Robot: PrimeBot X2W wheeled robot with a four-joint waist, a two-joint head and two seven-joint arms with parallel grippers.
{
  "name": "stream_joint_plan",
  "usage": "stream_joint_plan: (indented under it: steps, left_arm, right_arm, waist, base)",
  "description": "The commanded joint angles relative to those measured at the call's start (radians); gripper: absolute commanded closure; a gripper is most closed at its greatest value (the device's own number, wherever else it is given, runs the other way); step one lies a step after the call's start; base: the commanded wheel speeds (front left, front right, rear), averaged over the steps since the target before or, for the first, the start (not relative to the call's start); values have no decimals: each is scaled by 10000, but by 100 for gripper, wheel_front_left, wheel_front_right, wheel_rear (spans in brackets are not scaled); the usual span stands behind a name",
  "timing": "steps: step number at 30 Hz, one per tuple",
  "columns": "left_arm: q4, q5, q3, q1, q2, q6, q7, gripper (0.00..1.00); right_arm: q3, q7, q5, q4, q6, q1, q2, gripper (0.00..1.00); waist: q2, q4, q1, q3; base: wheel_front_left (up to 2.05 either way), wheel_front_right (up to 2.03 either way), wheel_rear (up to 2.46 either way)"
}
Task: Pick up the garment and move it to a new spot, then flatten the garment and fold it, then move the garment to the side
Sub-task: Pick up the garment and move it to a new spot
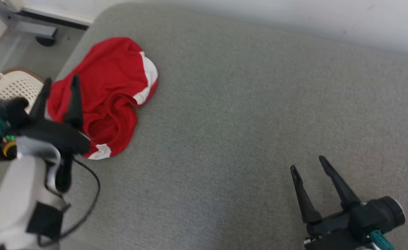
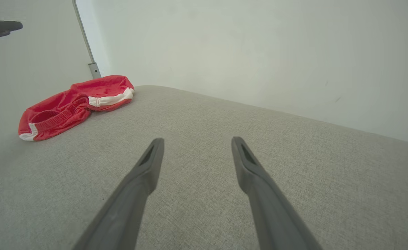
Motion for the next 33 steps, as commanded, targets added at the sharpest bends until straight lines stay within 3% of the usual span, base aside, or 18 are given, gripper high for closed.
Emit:
stream_joint_plan:
  steps: [1, 7, 19, 24, 31, 32, 33]
  left_arm:
    - [126, -187, -19, -182, 50, 20, 127, 0]
    - [2162, -2112, 224, -2053, 465, 14, 2873, 0]
    - [3843, -2773, -574, -4030, 978, 14, 5703, 0]
    - [4318, -2677, -955, -4303, 1158, 14, 6321, 0]
    - [4773, -2700, -1227, -4346, 1178, 15, 6256, 0]
    - [4673, -2746, -1232, -4324, 1181, 14, 6024, 74]
    - [4554, -2741, -1194, -4302, 1274, 12, 5632, 100]
  right_arm:
    - [-27, -7, -56, -43, -28, -138, -46, 0]
    - [-58, -7, -297, -148, -28, -743, -67, 0]
    - [-92, 2, -468, -36, -28, -1430, 80, 0]
    - [-148, 8, -464, -50, -28, -1702, 206, 0]
    - [-251, 30, -405, 25, -29, -1871, 302, 0]
    - [-234, 30, -396, 48, -29, -1875, 318, 0]
    - [-195, 30, -373, 86, -29, -1881, 349, 0]
  waist:
    - [-2, -549, -3, 893]
    - [-2, -913, -3, 1721]
    - [-2, -1250, -3, 2618]
    - [-2, -1381, -3, 2860]
    - [-2, -1536, -3, 2969]
    - [-2, -1557, -3, 2954]
    - [-2, -1598, -3, 2927]
  base:
    - [0, 0, 0]
    - [0, 0, 0]
    - [0, 0, 0]
    - [0, 0, 0]
    - [0, 0, 0]
    - [0, 0, 0]
    - [0, 0, 0]
